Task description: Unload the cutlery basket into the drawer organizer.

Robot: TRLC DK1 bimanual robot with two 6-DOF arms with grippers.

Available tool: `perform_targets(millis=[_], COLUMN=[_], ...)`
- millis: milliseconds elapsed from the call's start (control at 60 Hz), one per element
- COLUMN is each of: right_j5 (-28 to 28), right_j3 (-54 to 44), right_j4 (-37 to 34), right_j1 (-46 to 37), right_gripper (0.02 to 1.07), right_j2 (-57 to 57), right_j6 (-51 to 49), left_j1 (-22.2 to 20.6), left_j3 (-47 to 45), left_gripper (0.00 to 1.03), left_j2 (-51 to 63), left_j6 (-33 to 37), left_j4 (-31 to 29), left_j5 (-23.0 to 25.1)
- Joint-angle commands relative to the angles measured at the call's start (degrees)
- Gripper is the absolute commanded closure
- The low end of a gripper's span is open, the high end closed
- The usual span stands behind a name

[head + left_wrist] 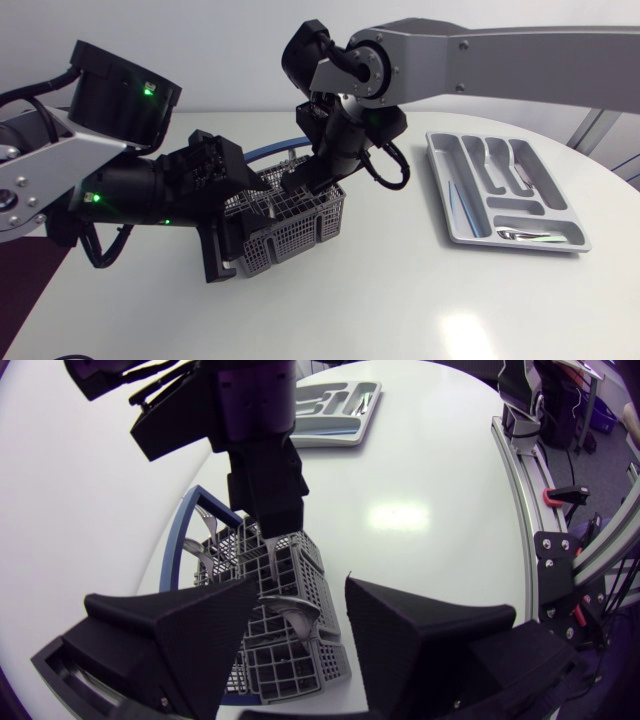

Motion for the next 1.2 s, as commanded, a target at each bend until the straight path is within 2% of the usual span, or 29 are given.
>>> perform_targets(millis=[0,167,633,833,1033,1183], right_j5=[1.00,2.58,14.10,18.84,19.55,19.55], right_j3=[1.75,1.75,3.68,-1.06,-5.81,-7.48], right_j4=[-0.82,-0.47,-0.12,4.36,9.02,9.64], right_j1=[0.32,0.59,7.35,9.90,11.05,12.19], right_gripper=[0.88,0.96,0.96,0.96,0.96,0.96], right_j2=[1.57,1.66,-3.79,-8.45,-13.02,-16.01], right_j6=[2.08,1.90,-4.69,-11.02,-16.64,-18.14], left_j1=[0.49,0.40,-0.04,-0.13,-0.04,0.22], left_j3=[-0.18,-0.70,-1.41,-2.11,-2.29,-2.20], left_gripper=[0.29,0.29,0.29,0.29,0.29,0.29], left_j2=[-1.27,-1.53,-0.30,-0.39,-0.56,-0.83], left_j6=[1.22,1.14,-0.09,-0.18,-0.36,-0.36], left_j4=[-0.43,-0.34,1.15,1.41,1.41,1.33], left_j5=[-0.35,-0.35,-1.23,-1.23,-1.31,-1.31])
